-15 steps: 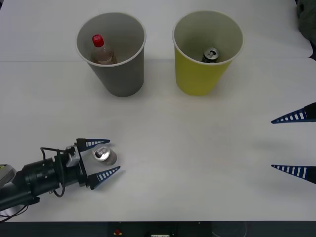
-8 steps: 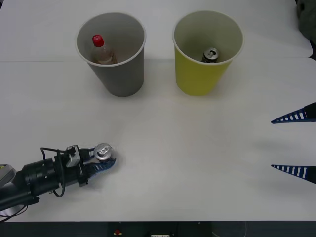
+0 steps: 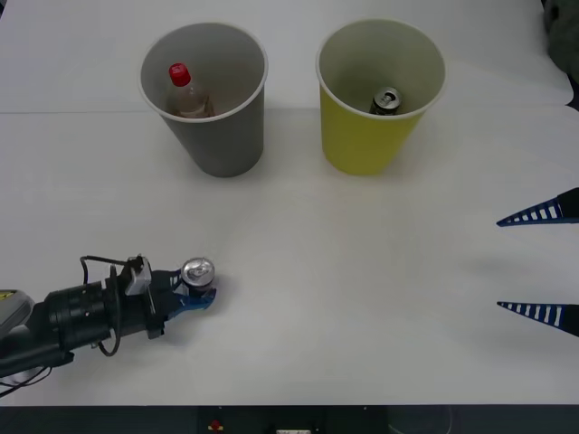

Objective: Put the can into the green bin and the plastic bottle into the gray bin

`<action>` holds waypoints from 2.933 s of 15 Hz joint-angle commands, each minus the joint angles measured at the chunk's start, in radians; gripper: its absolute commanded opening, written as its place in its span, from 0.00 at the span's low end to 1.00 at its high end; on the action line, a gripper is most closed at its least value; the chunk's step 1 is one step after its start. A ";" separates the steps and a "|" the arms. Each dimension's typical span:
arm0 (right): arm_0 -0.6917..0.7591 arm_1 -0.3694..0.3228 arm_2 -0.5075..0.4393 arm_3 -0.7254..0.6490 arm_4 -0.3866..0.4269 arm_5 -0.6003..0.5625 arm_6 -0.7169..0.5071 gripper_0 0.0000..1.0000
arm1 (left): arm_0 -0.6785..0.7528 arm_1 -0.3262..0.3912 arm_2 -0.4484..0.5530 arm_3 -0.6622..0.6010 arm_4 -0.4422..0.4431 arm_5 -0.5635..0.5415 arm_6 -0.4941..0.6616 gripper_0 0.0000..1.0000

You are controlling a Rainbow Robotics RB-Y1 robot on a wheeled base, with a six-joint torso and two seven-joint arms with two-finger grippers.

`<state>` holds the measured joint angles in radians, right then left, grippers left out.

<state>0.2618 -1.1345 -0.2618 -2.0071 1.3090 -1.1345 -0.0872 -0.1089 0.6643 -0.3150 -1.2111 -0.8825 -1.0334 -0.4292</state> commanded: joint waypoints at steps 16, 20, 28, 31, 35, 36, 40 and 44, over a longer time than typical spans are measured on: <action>0.000 0.000 0.000 0.000 0.000 0.000 0.000 1.00 | 0.052 0.012 0.060 -0.640 -0.633 0.231 1.098 0.00; 0.000 0.000 0.000 0.000 0.000 0.000 0.000 1.00 | 0.041 0.012 0.059 -0.797 -0.888 0.240 1.460 0.00; 0.000 0.000 0.000 0.000 0.000 0.000 0.000 1.00 | -0.157 0.015 -0.029 -0.878 -1.121 0.227 1.850 0.00; 0.000 0.000 0.000 0.000 0.000 0.000 0.000 1.00 | -0.255 -0.006 0.011 -0.878 -1.115 0.104 1.871 0.00; 0.000 0.000 0.000 0.000 0.000 0.000 0.000 1.00 | -0.400 -0.088 0.080 -0.855 -1.145 -0.079 1.931 0.00; 0.000 0.000 0.000 0.000 0.000 0.000 0.000 1.00 | -0.456 -0.120 0.109 -0.821 -1.150 -0.152 1.931 0.00; 0.000 0.000 0.000 0.000 0.000 0.000 0.000 1.00 | -0.640 -0.180 0.128 -0.682 -1.176 -0.221 1.931 0.00; 0.000 0.000 0.000 0.000 0.000 0.000 0.000 1.00 | -0.831 -0.229 0.111 -0.518 -1.191 -0.221 1.931 0.00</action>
<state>0.2618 -1.1345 -0.2618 -2.0071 1.3090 -1.1345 -0.0873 -0.9051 0.4468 -0.2024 -1.7587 -2.0698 -1.2542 1.5019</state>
